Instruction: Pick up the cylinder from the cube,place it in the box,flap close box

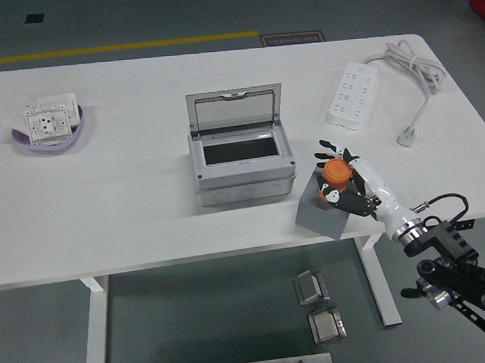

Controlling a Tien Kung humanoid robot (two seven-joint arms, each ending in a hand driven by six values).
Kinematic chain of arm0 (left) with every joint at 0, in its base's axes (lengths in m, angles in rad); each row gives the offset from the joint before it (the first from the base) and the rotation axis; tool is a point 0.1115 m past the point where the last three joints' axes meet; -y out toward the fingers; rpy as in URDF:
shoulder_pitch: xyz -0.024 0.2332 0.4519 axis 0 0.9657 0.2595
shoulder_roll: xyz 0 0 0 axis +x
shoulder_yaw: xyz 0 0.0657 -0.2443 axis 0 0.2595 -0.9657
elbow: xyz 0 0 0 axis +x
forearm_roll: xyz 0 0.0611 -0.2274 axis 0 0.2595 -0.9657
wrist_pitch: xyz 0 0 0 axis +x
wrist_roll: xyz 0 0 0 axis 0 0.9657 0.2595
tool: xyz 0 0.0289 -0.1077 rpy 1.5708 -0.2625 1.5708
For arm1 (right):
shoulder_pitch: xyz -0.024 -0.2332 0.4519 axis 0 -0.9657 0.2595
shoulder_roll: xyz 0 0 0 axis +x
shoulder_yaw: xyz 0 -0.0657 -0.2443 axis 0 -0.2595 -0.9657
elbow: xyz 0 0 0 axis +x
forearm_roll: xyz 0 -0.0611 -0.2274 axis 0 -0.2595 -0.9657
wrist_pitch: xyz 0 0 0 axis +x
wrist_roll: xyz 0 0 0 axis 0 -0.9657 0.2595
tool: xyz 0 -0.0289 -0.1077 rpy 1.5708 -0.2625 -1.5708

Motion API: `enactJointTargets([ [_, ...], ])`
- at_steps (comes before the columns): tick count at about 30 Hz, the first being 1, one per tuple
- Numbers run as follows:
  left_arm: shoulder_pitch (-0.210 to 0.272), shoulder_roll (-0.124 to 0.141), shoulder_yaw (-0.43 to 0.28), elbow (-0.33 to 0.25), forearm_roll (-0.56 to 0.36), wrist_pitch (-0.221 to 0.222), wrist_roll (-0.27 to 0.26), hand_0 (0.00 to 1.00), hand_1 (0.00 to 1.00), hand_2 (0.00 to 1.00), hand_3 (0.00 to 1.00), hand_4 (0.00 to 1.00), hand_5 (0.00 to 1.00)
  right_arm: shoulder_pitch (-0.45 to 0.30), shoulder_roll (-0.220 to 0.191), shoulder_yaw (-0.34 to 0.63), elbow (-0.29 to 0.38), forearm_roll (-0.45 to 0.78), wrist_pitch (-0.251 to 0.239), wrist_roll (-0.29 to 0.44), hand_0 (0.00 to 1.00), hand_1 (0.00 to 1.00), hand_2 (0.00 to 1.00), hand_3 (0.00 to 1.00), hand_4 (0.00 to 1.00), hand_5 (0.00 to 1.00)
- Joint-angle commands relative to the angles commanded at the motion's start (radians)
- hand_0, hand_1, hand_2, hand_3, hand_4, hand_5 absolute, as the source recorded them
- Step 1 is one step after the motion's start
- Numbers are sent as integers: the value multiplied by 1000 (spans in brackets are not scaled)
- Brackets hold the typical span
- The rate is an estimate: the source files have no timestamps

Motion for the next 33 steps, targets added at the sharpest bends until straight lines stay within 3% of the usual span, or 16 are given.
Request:
enactJointTargets([
  [2, 0, 0, 1, 0, -2, 0, 0, 662, 650, 543, 584, 578, 241, 1, 0, 2, 1, -3, -1, 0, 722, 750, 702, 781, 2, 2],
  [3, 0, 0, 2, -1, -3, -1, -1, 662, 650, 544, 584, 578, 240, 2, 0, 4, 1, -5, -2, 0, 659, 618, 611, 581, 2, 2],
  [15, -1, 1, -4, -3, -2, -1, 2, 662, 650, 545, 585, 580, 244, 45, -12, 22, 22, -64, -26, -17, 681, 611, 611, 552, 2, 2],
  [21, -2, 3, -11, -4, 6, -1, 5, 662, 650, 545, 585, 581, 246, 140, 0, 1, 22, -142, -67, -49, 682, 612, 610, 547, 2, 2],
  [26, -2, 7, -16, -5, 12, 1, 6, 662, 650, 545, 585, 581, 246, 238, 42, -38, -9, -243, -88, -105, 682, 612, 610, 547, 2, 2],
  [27, -2, 9, -17, -5, 13, 1, 6, 662, 650, 545, 585, 584, 251, 263, 55, -50, -20, -269, -89, -122, 476, 465, 568, 523, 2, 2],
  [32, -2, 14, -26, -5, 24, 3, 9, 662, 650, 545, 585, 584, 251, 368, 122, -116, -89, -374, -82, -186, 476, 465, 568, 523, 2, 2],
  [33, -2, 15, -28, -5, 26, 3, 9, 662, 650, 545, 586, 585, 252, 390, 134, -131, -104, -395, -79, -199, 2, 170, 486, 425, 2, 2],
])
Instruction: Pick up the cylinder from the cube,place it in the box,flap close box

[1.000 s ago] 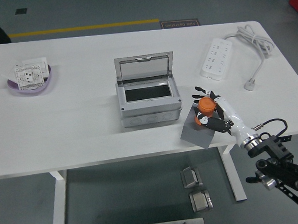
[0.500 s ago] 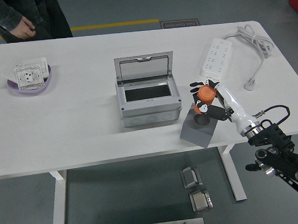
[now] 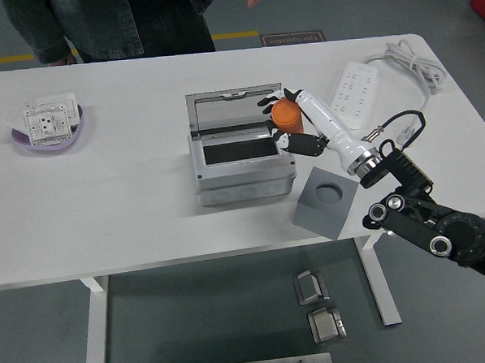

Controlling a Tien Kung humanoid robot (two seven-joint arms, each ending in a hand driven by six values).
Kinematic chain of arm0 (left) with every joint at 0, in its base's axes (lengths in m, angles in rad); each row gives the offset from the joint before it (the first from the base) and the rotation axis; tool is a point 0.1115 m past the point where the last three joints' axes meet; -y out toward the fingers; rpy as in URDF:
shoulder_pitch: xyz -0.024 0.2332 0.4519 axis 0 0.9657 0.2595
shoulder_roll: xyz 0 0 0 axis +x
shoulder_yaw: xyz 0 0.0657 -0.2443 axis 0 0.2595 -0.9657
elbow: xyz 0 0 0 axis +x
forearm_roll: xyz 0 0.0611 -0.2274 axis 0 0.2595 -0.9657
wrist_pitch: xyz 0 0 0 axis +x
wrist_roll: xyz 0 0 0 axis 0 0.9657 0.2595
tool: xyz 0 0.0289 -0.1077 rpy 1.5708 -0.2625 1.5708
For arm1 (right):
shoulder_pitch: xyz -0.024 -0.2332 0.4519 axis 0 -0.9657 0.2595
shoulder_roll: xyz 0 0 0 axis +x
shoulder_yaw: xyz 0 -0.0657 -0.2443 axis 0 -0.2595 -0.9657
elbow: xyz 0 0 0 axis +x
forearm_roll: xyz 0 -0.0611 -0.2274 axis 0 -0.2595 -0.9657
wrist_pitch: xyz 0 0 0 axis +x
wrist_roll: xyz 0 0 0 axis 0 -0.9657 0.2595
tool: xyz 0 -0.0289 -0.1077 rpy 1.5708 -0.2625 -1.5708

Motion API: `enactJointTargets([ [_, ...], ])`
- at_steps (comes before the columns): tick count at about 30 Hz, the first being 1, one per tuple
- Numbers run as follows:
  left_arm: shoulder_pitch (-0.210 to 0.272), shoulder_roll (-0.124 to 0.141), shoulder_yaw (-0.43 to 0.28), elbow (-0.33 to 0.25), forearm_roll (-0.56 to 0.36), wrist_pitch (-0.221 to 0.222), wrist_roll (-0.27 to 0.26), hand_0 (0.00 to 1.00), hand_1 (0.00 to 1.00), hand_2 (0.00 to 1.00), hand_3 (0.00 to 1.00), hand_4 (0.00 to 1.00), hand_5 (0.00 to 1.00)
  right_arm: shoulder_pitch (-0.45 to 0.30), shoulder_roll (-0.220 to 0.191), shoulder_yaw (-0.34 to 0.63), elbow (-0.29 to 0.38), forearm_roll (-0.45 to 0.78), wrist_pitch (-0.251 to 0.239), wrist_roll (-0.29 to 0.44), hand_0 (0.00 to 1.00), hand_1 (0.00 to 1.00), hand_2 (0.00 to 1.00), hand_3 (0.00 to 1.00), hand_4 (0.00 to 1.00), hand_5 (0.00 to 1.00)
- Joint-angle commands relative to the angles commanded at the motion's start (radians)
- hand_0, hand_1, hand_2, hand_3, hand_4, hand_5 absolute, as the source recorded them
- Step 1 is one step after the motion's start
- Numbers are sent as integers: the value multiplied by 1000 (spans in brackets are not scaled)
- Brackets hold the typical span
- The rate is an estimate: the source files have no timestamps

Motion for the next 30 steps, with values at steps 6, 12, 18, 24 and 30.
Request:
enactJointTargets([
  [6, 2, 8, -16, 0, 19, 0, 7, 661, 651, 545, 585, 585, 254, 121, 69, -95, -95, -77, 25, -59, 2, 57, 340, 287, 2, 2],
  [12, 1, 16, -23, 0, 28, 1, 10, 662, 651, 545, 585, 586, 254, 211, 126, -193, -194, -63, 35, -65, 2, 29, 224, 215, 2, 2],
  [18, -7, 18, -20, -2, 28, 0, 10, 661, 650, 545, 585, 586, 255, 265, 164, -293, -269, -5, 47, -40, 2, 28, 210, 207, 2, 2],
  [24, -13, 19, -21, -2, 32, -1, 11, 661, 651, 544, 584, 586, 256, 292, 187, -342, -326, -18, 122, -9, 2, 34, 208, 208, 2, 2],
  [30, -18, 17, -16, -2, 30, -3, 9, 661, 651, 544, 584, 585, 256, 315, 203, -366, -364, -123, 153, -14, 46, 160, 300, 335, 2, 2],
])
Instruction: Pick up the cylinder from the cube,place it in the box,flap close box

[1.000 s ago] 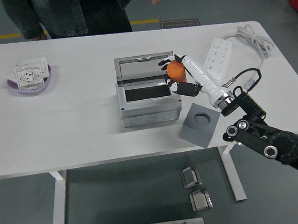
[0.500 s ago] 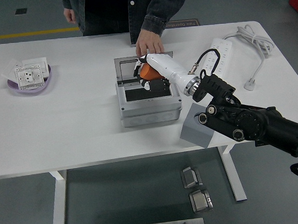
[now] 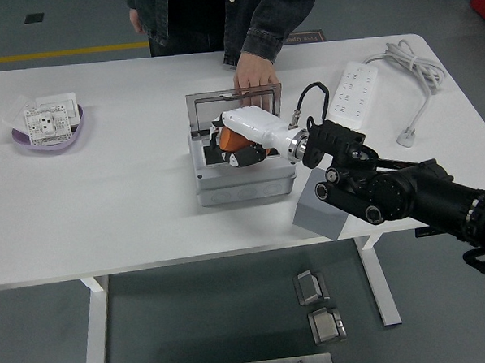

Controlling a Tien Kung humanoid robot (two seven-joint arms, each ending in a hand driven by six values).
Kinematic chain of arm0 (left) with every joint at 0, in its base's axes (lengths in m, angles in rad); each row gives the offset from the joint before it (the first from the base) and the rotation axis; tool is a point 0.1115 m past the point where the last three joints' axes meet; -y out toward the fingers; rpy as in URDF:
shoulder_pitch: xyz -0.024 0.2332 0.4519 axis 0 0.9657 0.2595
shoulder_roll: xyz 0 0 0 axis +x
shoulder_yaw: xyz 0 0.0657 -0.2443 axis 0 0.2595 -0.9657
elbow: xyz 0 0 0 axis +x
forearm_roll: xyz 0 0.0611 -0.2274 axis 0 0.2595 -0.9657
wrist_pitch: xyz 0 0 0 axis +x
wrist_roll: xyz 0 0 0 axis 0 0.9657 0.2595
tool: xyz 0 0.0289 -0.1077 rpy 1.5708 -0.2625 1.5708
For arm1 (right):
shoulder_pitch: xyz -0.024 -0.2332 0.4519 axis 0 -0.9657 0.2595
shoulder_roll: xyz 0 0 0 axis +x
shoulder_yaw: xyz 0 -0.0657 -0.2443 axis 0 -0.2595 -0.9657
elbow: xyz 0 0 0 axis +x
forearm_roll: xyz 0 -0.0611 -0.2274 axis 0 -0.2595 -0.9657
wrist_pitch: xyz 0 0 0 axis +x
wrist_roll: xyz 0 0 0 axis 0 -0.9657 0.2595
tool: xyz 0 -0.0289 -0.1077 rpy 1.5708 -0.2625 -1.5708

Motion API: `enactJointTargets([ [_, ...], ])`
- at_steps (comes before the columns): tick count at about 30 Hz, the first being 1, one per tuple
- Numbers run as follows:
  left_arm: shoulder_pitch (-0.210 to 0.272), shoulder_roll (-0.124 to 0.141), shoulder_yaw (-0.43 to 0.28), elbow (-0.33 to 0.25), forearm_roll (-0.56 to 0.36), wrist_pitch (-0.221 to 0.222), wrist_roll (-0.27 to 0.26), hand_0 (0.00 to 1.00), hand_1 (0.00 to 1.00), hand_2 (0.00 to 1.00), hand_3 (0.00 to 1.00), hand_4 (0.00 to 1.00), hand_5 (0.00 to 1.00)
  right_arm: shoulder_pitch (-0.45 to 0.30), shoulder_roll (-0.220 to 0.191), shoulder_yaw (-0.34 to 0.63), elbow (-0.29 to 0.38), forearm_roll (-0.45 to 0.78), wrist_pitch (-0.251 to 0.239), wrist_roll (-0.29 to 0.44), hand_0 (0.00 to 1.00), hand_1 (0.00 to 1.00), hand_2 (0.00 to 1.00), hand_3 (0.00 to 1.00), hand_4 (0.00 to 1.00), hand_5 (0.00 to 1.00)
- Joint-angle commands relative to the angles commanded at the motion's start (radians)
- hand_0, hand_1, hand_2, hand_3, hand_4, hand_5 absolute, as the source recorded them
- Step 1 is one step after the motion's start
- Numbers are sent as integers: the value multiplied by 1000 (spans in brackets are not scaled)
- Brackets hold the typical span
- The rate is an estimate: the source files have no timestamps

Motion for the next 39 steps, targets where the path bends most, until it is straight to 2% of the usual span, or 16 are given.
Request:
enactJointTargets([
  [5, -2, 0, -2, 1, 4, -1, 0, 661, 651, 544, 584, 585, 256, 15, 4, -14, -9, -64, -1, -9, 46, 160, 300, 335, 2, 2],
  [6, -2, 0, -1, 1, 4, -1, -1, 660, 651, 544, 584, 581, 254, 17, 4, -16, -10, -68, -2, -9, 637, 632, 717, 877, 576, 81],
  [11, -5, -1, 5, 1, 0, -2, -3, 660, 651, 544, 584, 581, 254, 21, 1, -33, -25, -63, -6, 1, 637, 632, 717, 877, 576, 81],
  [12, -5, -1, 6, 1, 0, -2, -2, 661, 651, 544, 583, 579, 254, 21, -1, -37, -30, -60, -7, 4, 840, 768, 814, 998, 733, 104],
  [17, -7, -2, 8, 1, 1, -4, -2, 661, 651, 544, 583, 579, 254, 21, -5, -44, -42, -49, -14, 15, 840, 768, 814, 998, 733, 104],
  [18, -7, -2, 11, 1, -2, -4, -3, 661, 651, 543, 584, 578, 253, 21, -6, -44, -42, -47, -14, 16, 862, 769, 814, 998, 763, 138],
  [23, -6, -3, 16, 1, -7, -4, -4, 661, 651, 543, 584, 578, 253, 17, -18, -32, -28, -46, -14, 16, 862, 769, 814, 998, 763, 138],
  [24, -6, -4, 16, 1, -6, -4, -4, 661, 651, 541, 583, 575, 253, 13, -25, -23, -18, -44, -13, 14, 862, 760, 788, 998, 784, 169],
  [34, 4, -11, 2, 1, 3, -3, 0, 661, 650, 540, 583, 573, 255, -16, -150, 109, 187, 27, 28, -10, 860, 753, 774, 995, 800, 195],
  [36, 5, -11, -2, 1, 7, -3, 2, 661, 650, 540, 583, 571, 255, -9, -163, 134, 228, 34, 40, -17, 858, 744, 768, 977, 804, 230],
  [39, 4, -10, -1, 0, 6, -3, 2, 661, 650, 540, 583, 571, 255, 10, -166, 158, 243, 45, 51, -21, 858, 744, 768, 977, 804, 230],
])
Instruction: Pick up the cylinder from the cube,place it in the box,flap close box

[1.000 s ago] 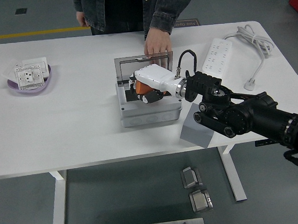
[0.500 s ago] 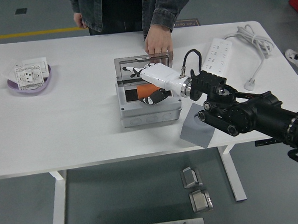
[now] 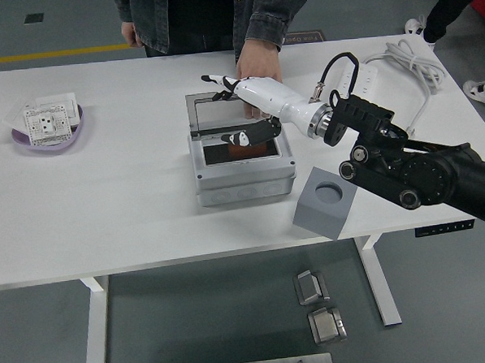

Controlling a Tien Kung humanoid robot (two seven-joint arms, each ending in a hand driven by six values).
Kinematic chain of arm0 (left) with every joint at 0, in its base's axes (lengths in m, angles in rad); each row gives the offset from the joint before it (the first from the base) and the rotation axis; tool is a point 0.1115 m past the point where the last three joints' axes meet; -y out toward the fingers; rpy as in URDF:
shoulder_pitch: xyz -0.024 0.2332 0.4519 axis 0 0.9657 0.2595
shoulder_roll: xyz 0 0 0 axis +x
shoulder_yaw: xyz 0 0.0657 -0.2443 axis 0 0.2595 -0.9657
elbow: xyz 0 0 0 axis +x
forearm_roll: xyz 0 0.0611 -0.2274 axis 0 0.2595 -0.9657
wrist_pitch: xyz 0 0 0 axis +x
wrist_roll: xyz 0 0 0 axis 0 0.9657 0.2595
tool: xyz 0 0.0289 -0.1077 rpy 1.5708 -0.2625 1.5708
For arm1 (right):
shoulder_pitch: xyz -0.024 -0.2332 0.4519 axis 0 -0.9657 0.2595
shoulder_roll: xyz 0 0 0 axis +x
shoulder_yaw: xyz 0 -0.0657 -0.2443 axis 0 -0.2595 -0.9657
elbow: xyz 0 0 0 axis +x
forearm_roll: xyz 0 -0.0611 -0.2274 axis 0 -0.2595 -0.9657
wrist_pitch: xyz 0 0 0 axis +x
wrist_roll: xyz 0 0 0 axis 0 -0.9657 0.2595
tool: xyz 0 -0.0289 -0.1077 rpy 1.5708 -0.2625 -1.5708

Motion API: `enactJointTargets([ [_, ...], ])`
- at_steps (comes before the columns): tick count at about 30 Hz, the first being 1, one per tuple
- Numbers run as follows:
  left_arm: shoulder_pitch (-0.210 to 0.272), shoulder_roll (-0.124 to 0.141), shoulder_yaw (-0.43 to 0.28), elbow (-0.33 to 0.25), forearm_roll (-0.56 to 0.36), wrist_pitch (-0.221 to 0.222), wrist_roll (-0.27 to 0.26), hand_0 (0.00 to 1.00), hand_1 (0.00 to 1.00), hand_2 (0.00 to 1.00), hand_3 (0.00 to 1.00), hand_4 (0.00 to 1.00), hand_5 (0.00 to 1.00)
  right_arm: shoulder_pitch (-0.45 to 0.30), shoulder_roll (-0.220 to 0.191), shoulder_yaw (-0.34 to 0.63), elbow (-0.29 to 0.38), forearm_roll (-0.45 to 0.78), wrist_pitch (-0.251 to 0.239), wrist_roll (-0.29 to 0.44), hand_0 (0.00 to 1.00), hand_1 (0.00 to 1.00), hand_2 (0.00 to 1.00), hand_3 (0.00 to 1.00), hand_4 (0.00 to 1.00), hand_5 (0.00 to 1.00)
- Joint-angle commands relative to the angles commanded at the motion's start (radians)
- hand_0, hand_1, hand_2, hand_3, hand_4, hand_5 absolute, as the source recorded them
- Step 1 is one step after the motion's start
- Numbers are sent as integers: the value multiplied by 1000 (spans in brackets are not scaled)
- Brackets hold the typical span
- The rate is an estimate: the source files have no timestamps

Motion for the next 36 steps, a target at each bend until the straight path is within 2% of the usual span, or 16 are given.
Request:
enactJointTargets([
  [5, -6, 3, 1, -1, 3, -1, 2, 661, 650, 540, 583, 568, 252, 53, 37, -15, -77, 56, 17, 10, 829, 714, 756, 957, 811, 267],
  [8, -13, 7, 0, -2, 7, -2, 3, 661, 650, 540, 583, 568, 252, 94, 82, -57, -157, 117, 28, 19, 829, 714, 756, 957, 811, 267],
  [9, -14, 8, 0, -2, 8, -2, 3, 661, 650, 538, 582, 566, 250, 102, 91, -68, -179, 132, 30, 20, 815, 702, 756, 943, 814, 297],
  [14, -25, 15, -4, -3, 18, -3, 5, 661, 650, 538, 582, 566, 250, 148, 144, -139, -306, 234, 43, 30, 815, 702, 756, 943, 814, 297],
  [15, -27, 16, -6, -3, 21, -4, 6, 661, 650, 538, 583, 564, 248, 154, 151, -151, -332, 255, 44, 32, 817, 702, 755, 939, 821, 325],
  [21, -33, 19, -11, -3, 31, -5, 8, 661, 650, 539, 582, 564, 248, 153, 177, -216, -444, 344, 48, 43, 821, 709, 754, 941, 819, 332],
  [25, -32, 18, -10, -3, 32, -6, 7, 661, 650, 539, 582, 564, 248, 131, 177, -241, -443, 354, 44, 49, 821, 709, 754, 941, 819, 332],
  [29, -29, 16, -8, -2, 27, -5, 6, 661, 650, 538, 582, 563, 248, 105, 159, -238, -400, 329, 37, 50, 822, 706, 751, 937, 819, 352],
  [36, -16, 11, -1, -1, 14, -3, 3, 661, 650, 538, 581, 563, 248, 57, 80, -161, -254, 204, 17, 37, 824, 702, 751, 933, 823, 372],
])
